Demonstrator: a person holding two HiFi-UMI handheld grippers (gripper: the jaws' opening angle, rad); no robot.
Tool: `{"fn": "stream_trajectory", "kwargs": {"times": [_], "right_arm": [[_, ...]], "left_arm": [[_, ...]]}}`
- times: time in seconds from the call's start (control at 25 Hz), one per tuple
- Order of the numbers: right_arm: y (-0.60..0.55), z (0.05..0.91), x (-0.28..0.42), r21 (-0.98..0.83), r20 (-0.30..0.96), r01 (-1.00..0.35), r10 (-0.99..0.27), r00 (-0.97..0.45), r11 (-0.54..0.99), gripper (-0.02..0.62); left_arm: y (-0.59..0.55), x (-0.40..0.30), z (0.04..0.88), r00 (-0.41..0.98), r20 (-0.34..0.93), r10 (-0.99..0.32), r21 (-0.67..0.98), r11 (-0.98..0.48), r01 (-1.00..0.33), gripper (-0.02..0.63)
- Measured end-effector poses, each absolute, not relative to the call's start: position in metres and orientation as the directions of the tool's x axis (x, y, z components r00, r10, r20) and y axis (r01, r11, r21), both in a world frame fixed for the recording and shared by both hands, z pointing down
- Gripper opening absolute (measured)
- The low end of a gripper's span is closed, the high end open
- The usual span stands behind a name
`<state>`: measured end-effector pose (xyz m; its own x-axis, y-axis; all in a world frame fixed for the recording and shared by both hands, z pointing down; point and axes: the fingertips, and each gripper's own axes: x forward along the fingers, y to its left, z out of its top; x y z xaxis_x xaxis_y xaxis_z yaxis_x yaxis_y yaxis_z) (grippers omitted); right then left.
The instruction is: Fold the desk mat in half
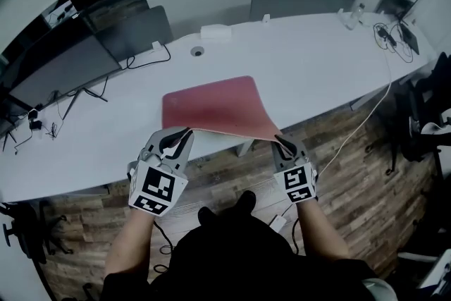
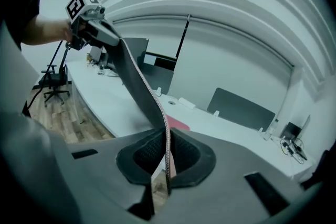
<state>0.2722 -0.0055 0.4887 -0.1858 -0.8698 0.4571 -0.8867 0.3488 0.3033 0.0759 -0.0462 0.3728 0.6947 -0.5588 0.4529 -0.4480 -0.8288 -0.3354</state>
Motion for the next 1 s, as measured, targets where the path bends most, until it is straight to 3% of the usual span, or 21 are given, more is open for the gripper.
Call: {"fn": "stream_trajectory", "kwargs": {"times": [0.64,1.0], "right_arm": [[0.014,0.274,0.174,0.546,0.068,-0.829,-0.993,-0.099,0.12,0.017],[-0.002,0.275,0.134,0.506,0.101,-0.848,-0.987,-0.127,0.161,0.017]], "left_arm": [[-0.03,-0.05,0.225,0.761,0.1,-0.64,-0.5,-0.694,-0.518,0.023],[-0.048,-0.094,0.242,0.739,0.124,-0.662,-0.441,-0.704,-0.557,0.023]]}}
